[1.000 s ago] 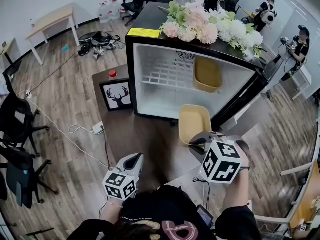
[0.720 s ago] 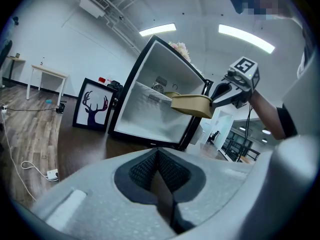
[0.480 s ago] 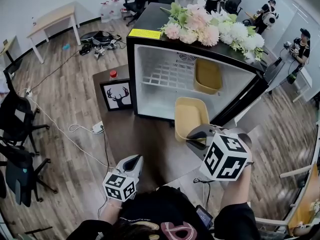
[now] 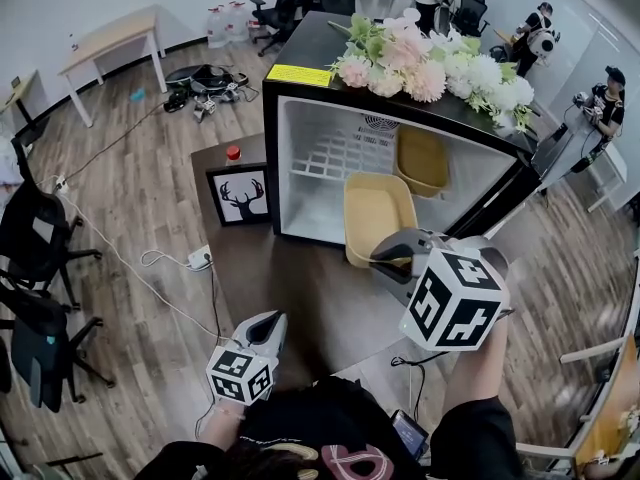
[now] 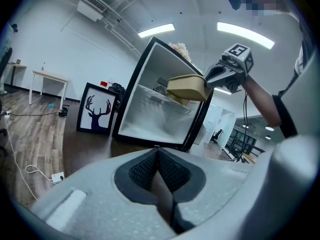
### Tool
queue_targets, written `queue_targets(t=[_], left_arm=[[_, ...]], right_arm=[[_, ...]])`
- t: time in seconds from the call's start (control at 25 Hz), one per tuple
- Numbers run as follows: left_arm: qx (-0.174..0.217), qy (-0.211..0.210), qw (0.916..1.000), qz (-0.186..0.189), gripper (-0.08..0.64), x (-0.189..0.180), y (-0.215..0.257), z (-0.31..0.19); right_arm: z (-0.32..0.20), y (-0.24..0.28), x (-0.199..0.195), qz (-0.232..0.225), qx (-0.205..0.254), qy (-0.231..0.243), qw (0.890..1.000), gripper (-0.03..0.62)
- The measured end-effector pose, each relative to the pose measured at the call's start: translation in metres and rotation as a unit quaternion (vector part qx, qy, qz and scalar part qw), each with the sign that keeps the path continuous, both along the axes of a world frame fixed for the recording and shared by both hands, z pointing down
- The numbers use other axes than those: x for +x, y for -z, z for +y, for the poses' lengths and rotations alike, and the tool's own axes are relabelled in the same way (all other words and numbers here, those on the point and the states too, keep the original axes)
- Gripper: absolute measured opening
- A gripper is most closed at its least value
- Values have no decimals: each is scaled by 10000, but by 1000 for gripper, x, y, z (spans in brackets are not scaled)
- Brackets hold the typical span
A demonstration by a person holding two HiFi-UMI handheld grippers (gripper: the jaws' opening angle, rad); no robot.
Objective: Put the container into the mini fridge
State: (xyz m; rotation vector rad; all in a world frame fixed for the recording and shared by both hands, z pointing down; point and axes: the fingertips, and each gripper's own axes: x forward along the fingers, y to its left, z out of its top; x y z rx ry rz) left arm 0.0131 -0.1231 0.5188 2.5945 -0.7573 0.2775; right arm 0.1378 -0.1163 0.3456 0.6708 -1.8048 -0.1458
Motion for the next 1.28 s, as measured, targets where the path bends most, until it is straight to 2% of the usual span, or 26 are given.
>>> queue_targets(t=[1.04, 1.28], left_arm=[[16, 798, 9968, -99, 9, -47, 2, -43], [-85, 968, 9952, -101, 9, -57, -5, -48]], right_arm=[[-91, 5, 2, 83, 201, 240, 9995, 26], [-107, -2, 5, 147, 163, 245, 9995, 26]])
